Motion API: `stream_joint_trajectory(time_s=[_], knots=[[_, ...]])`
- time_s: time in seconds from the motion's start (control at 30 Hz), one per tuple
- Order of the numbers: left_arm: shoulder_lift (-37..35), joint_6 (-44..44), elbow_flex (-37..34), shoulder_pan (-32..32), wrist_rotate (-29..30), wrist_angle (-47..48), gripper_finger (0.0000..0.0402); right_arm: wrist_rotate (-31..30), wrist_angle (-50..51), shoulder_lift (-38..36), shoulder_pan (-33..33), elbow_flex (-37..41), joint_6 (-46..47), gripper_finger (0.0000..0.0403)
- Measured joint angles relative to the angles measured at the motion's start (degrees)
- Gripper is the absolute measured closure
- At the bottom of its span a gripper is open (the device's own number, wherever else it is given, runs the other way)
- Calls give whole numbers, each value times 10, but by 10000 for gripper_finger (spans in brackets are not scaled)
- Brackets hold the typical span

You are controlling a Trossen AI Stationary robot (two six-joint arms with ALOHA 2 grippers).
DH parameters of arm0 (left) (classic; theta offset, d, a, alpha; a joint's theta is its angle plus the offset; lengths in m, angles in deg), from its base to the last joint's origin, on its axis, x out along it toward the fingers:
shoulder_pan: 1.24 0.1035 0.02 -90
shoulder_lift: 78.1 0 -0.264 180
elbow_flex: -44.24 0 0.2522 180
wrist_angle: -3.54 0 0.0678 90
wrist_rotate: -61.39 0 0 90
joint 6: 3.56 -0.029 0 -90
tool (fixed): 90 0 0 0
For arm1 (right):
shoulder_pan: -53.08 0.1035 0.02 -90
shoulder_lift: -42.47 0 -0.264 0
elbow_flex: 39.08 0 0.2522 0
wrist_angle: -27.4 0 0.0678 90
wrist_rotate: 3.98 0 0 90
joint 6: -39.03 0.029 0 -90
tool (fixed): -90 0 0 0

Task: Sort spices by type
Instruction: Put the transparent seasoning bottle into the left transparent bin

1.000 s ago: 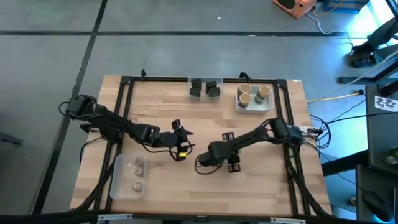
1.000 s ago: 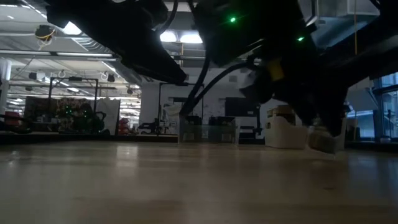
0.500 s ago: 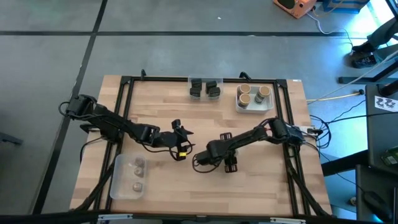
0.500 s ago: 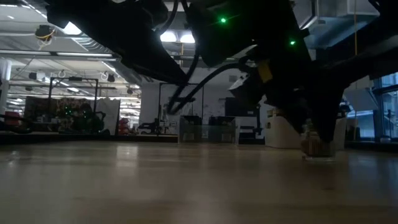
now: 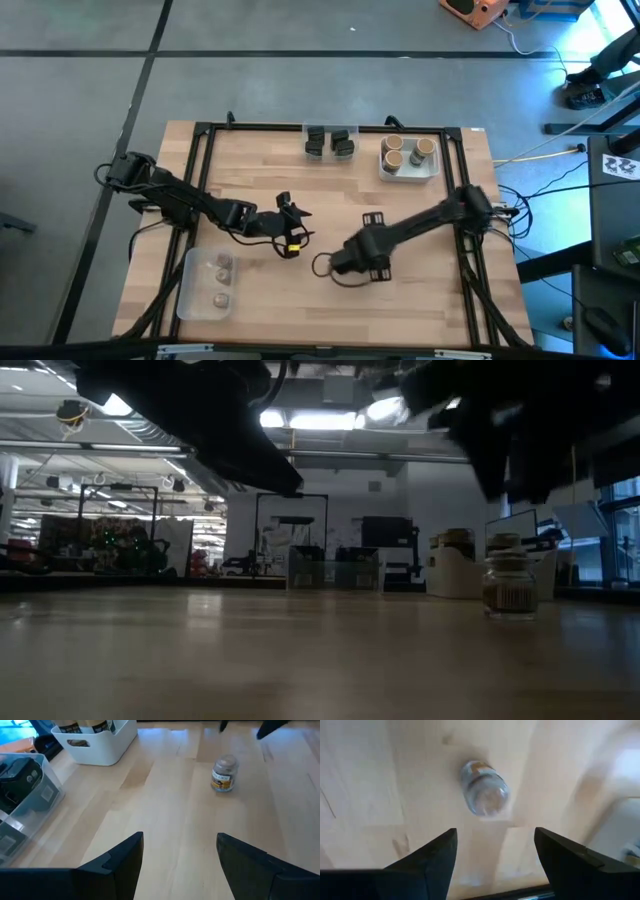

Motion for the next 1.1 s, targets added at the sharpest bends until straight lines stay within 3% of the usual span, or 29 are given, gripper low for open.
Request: stream_joint_trajectory(time_s=[0.2, 0.57, 0.83, 1.1], knots=[[0, 25, 0, 11, 0, -30, 167, -78, -51, -99, 53, 83, 93, 137], [10, -11, 29, 36, -80, -102, 160, -118, -275, -258, 164, 404, 327, 136], [135, -26, 167, 61, -129, -64, 82, -174, -427, -286, 229, 573, 468, 136], [260, -40, 331, 63, -132, 22, 70, -236, -485, -288, 265, 621, 521, 136]])
